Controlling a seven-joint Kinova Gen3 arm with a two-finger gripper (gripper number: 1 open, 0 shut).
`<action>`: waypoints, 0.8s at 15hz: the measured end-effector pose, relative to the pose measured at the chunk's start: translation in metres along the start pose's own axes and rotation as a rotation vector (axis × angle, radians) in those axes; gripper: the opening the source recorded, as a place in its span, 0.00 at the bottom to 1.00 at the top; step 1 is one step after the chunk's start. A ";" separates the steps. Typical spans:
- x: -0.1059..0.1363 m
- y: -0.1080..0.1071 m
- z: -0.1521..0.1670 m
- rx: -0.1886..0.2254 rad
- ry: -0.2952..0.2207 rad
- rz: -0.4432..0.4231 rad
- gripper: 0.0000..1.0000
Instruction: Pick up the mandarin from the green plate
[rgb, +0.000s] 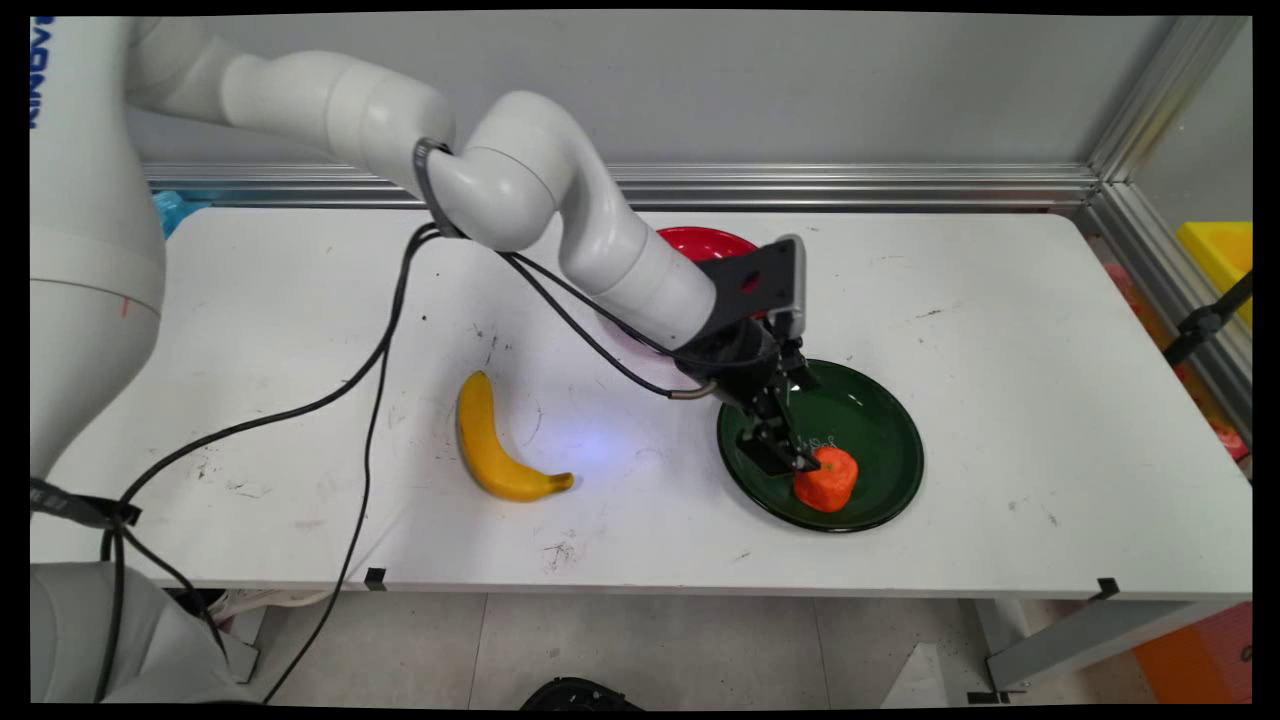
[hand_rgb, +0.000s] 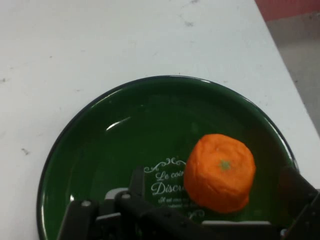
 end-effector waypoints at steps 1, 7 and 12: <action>0.000 -0.001 0.005 -0.001 -0.002 0.004 1.00; 0.001 -0.005 0.030 -0.011 -0.018 0.026 1.00; 0.000 -0.006 0.043 -0.025 -0.027 0.036 1.00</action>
